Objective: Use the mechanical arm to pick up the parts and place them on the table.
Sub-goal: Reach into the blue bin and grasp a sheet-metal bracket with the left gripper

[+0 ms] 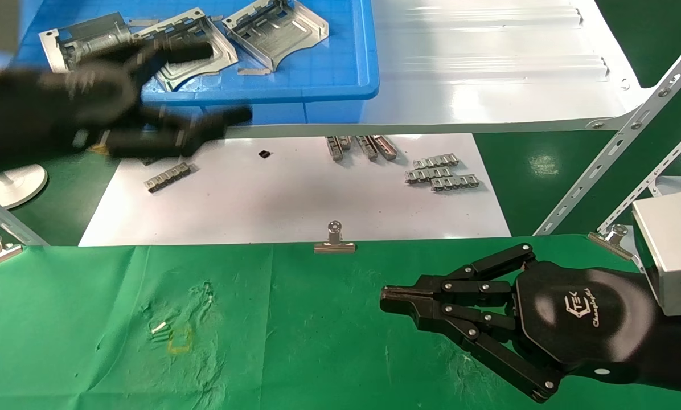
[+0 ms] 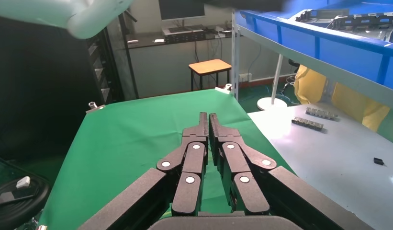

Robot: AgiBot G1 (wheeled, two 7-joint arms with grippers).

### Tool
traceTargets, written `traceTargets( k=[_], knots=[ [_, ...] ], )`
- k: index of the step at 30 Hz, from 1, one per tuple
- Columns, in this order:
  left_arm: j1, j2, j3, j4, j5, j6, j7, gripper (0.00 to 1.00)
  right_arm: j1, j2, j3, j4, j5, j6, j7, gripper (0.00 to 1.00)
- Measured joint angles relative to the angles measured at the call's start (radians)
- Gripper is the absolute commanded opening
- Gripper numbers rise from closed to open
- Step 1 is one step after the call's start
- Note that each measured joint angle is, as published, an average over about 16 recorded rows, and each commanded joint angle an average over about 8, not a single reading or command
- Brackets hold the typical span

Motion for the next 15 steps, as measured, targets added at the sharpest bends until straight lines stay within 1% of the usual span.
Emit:
traceTargets(
  k=[6, 9, 13, 14, 15],
  knots=[
    [-0.248, 0.131, 0.104, 0.254, 0.24, -0.133, -0.058, 1.0, 0.0, 0.0, 0.0, 0.0, 0.0, 0.0, 0.0, 0.0],
    [-0.359, 0.196, 0.154, 0.408, 0.343, -0.174, -0.071, 1.0, 0.0, 0.0, 0.0, 0.0, 0.0, 0.0, 0.0, 0.0],
    [-0.474, 0.265, 0.208, 0.597, 0.448, -0.205, -0.069, 1.0, 0.0, 0.0, 0.0, 0.0, 0.0, 0.0, 0.0, 0.0],
    [-0.498, 0.28, 0.22, 0.64, 0.469, -0.209, -0.067, 0.98, 0.0, 0.0, 0.0, 0.0, 0.0, 0.0, 0.0, 0.0],
    [-0.52, 0.293, 0.23, 0.68, 0.489, -0.212, -0.065, 0.9, 0.0, 0.0, 0.0, 0.0, 0.0, 0.0, 0.0, 0.0]
  ],
)
